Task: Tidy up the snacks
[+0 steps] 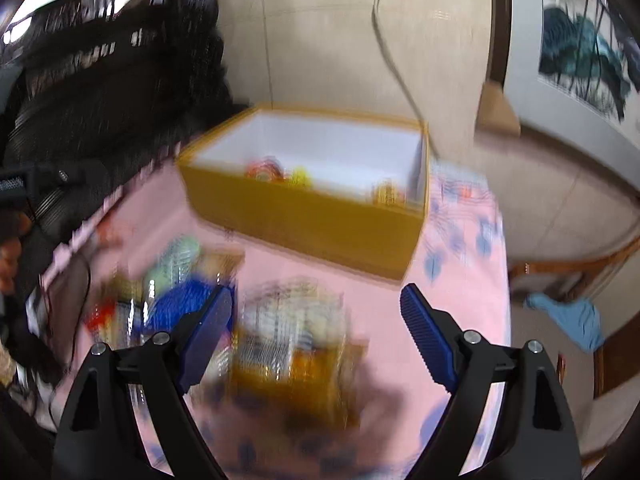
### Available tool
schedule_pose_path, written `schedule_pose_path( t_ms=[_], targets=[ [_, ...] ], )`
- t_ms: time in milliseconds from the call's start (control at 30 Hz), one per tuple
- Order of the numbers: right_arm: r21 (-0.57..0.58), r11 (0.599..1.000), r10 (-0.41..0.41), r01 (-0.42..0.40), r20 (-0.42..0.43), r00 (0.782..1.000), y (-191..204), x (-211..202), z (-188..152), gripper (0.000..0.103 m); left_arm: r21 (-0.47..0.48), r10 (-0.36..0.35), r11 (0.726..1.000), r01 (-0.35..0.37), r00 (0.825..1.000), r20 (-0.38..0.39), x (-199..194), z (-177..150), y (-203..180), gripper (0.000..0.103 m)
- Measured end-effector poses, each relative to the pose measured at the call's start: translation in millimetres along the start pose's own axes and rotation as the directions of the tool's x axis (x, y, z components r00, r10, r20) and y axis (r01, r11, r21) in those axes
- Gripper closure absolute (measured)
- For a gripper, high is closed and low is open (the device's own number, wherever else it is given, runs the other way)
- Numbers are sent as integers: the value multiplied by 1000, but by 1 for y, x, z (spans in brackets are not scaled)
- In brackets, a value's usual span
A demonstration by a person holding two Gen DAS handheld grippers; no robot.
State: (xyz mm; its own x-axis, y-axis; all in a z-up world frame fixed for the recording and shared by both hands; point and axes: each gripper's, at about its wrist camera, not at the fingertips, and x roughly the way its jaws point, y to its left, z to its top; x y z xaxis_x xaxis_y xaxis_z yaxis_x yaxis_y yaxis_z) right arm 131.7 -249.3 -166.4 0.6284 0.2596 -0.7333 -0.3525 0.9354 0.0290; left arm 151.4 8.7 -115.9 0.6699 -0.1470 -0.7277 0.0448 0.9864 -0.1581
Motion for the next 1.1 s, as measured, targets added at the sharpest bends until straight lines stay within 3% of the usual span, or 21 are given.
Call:
schedule_pose_path(
  t_ms=[267,567,700,800,833,900,967,1000,1033,1100],
  targets=[
    [81,997,-5,9,-53,999,23,5,-33,16,37,47,998,-42,986,-157,9,-84,3,6],
    [140,990,22,-14,-59,998,23,-1,-39,16,40,57,998,-48,965,-256,44,-110,-4,8],
    [176,984,22,-11,-59,998,15,-3,-43,14,1,55,998,-57,952,-301,60,-109,-3,22],
    [203,979,21,-9,-55,998,8,-3,-47,13,-19,57,997,-68,930,-362,79,-112,-3,39],
    [209,978,21,-9,-54,998,6,-3,-48,13,-17,75,996,-88,923,-377,86,-115,-3,39],
    [226,974,23,-10,-53,998,2,-2,-50,13,-12,78,996,-87,937,-342,89,-114,-7,39],
    [245,970,26,-13,-53,998,-1,0,-52,13,-12,78,996,-88,938,-336,92,-112,-7,41],
    [249,968,31,-17,-54,998,-2,1,-53,13,-18,77,996,-88,940,-333,91,-112,-6,47],
    [253,967,39,-24,-54,998,-3,2,-54,13,-32,55,997,-70,942,-332,90,-112,-5,61],
    [252,967,46,-33,-47,998,-4,3,-54,13,-50,12,998,-31,943,-333,86,-112,-3,72]
  ],
)
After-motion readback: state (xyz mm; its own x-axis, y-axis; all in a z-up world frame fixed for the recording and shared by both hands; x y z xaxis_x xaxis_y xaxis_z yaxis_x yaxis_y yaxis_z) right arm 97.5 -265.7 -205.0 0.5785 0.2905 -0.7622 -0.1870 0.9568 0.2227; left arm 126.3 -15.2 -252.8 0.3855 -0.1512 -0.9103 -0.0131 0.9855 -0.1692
